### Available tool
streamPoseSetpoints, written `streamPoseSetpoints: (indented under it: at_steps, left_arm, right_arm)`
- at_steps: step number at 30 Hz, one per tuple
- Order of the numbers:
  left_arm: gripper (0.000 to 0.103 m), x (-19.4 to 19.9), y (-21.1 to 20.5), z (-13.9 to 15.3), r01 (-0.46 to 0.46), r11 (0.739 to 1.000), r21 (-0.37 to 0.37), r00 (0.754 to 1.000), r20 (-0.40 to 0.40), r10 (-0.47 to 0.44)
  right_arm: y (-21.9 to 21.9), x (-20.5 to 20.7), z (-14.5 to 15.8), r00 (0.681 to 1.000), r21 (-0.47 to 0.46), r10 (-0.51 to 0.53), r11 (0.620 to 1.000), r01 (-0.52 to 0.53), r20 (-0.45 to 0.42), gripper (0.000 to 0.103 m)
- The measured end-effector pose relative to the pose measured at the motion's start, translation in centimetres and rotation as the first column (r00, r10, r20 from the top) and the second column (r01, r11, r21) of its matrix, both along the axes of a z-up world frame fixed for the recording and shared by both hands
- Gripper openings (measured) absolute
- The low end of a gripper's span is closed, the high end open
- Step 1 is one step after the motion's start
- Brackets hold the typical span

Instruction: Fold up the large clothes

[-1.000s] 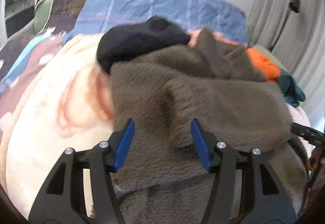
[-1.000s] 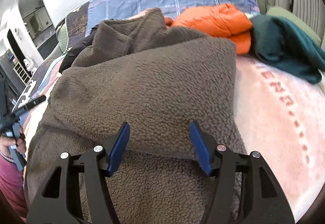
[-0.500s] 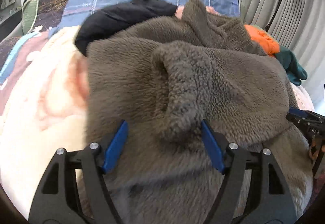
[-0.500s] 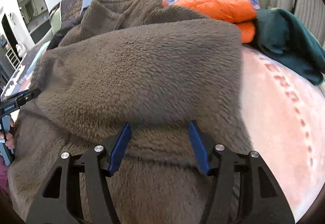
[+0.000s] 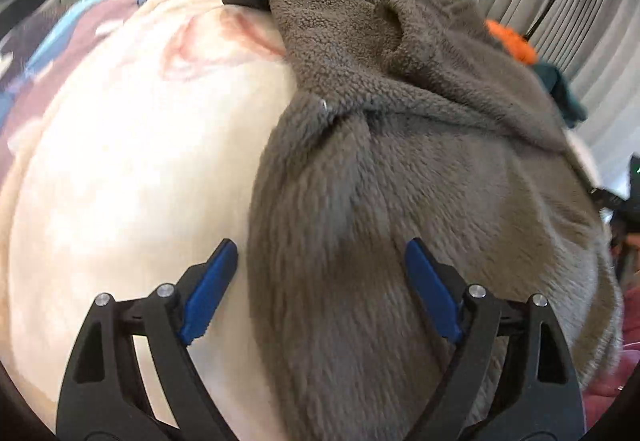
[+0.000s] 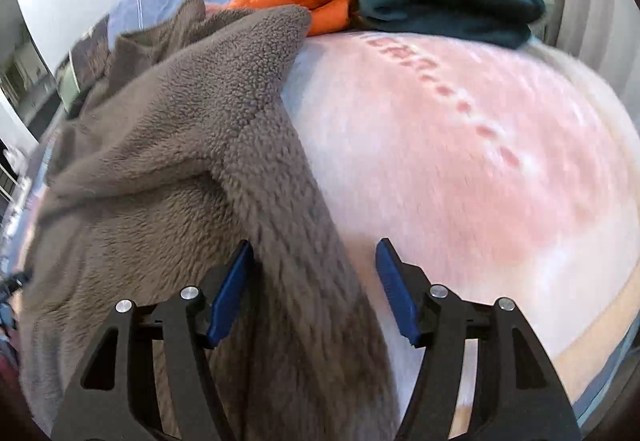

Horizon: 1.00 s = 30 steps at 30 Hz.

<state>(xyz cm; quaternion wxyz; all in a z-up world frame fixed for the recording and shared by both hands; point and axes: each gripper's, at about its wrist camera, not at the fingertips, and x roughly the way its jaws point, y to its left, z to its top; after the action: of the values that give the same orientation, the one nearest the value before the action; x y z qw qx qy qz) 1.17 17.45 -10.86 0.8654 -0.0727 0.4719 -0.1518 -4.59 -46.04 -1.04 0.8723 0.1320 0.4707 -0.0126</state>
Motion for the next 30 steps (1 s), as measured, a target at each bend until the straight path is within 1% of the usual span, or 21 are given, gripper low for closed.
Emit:
streamPoseSetpoints:
  at_steps: [1,4,7,9,12,13,14,15,16,17,20,21,23,24,25,26,27,28,29,30]
  left_arm:
    - [0.086,-1.0,0.3,-0.1,0.009,1.000,-0.019,1.000,-0.002,-0.009]
    - [0.085,-3.2,0.3,-0.4,0.029,0.999,-0.032,1.000,0.006,-0.029]
    - [0.085,-5.8,0.7,-0.4,0.045,0.995,-0.092,0.999,0.015,-0.044]
    - [0.084,-7.5,0.8,-0.5,0.055,0.991,-0.122,0.998,0.024,-0.053]
    - [0.082,-8.9,0.7,-0.5,0.059,0.989,-0.135,0.998,0.036,-0.054]
    - [0.081,-9.2,0.8,-0.5,0.057,0.988,-0.146,0.998,0.034,-0.052]
    - [0.081,-9.4,0.8,-0.4,0.063,0.985,-0.164,0.998,0.032,-0.058]
    - [0.081,-10.3,0.9,-0.2,0.084,0.977,-0.197,0.996,0.032,-0.079]
    - [0.081,-10.9,0.7,0.0,0.097,0.973,-0.209,0.995,0.035,-0.092]
    - [0.081,-11.2,0.4,0.1,0.111,0.972,-0.205,0.994,0.038,-0.105]
    - [0.081,-12.4,-0.9,0.2,0.140,0.979,-0.147,0.990,0.050,-0.134]
    - [0.081,-12.8,-1.1,0.1,0.145,0.978,-0.149,0.989,0.052,-0.139]
    - [0.081,-13.2,-1.0,-0.1,0.143,0.975,-0.170,0.989,0.054,-0.136]
    - [0.081,-13.4,-0.9,-0.1,0.141,0.972,-0.188,0.990,0.057,-0.133]
    - [0.069,-13.7,-0.9,0.0,0.134,0.971,-0.198,0.990,0.069,-0.122]
    - [0.026,-13.8,-0.7,0.3,0.114,0.970,-0.213,0.991,0.093,-0.096]
    - [0.019,-13.7,-0.4,0.7,0.082,0.969,-0.235,0.993,0.105,-0.058]
    - [0.015,-13.6,-0.1,1.2,0.049,0.963,-0.266,0.993,0.121,-0.018]
    - [0.014,-13.6,0.0,2.1,0.036,0.956,-0.290,0.988,0.151,0.009]
    - [0.014,-13.8,-0.1,3.5,0.038,0.955,-0.293,0.980,0.198,0.022]
  right_arm:
    - [-0.6,-1.1,-0.2,1.000,0.039,-0.001,0.999,0.001,-0.005,0.064]
    - [-1.5,-3.8,-0.4,1.000,0.121,0.000,0.993,0.000,0.000,0.064]
    - [-1.5,-7.3,-0.2,0.999,0.226,0.005,0.974,-0.012,0.032,0.064]
    - [-1.6,-9.4,-0.4,0.999,0.278,0.004,0.960,-0.019,0.053,0.064]
    - [-1.3,-11.4,-0.1,0.996,0.312,0.001,0.950,-0.030,0.093,0.063]
    - [-1.1,-12.2,-0.1,0.994,0.336,0.004,0.941,-0.040,0.105,0.063]
    - [-0.9,-12.9,0.0,0.994,0.354,0.010,0.934,-0.049,0.111,0.063]
    - [-0.6,-13.6,0.0,0.993,0.363,0.022,0.930,-0.062,0.114,0.063]
    - [-0.3,-14.3,0.0,0.993,0.365,0.035,0.928,-0.075,0.115,0.063]
    - [0.1,-14.6,-0.1,0.992,0.368,0.053,0.925,-0.093,0.116,0.063]
    - [1.7,-15.6,-0.4,0.986,0.384,0.114,0.910,-0.154,0.126,0.063]
    - [2.1,-15.7,-0.5,0.981,0.391,0.129,0.903,-0.176,0.143,0.063]
    - [2.4,-15.8,-0.7,0.982,0.394,0.123,0.903,-0.172,0.147,0.062]
    - [2.2,-15.8,-0.6,0.982,0.415,0.100,0.896,-0.158,0.159,0.048]
    - [1.8,-15.9,-0.5,0.983,0.436,0.082,0.888,-0.146,0.163,0.026]
    - [1.1,-15.9,-0.1,0.984,0.473,0.051,0.872,-0.127,0.171,0.017]
    - [0.7,-15.9,0.4,0.980,0.507,0.032,0.852,-0.128,0.194,0.014]
    - [0.3,-16.1,1.2,0.974,0.532,0.015,0.836,-0.137,0.226,0.013]
    - [0.1,-16.0,2.0,0.968,0.543,0.007,0.827,-0.147,0.250,0.013]
    - [0.1,-15.7,3.5,0.957,0.552,0.002,0.817,-0.169,0.291,0.012]
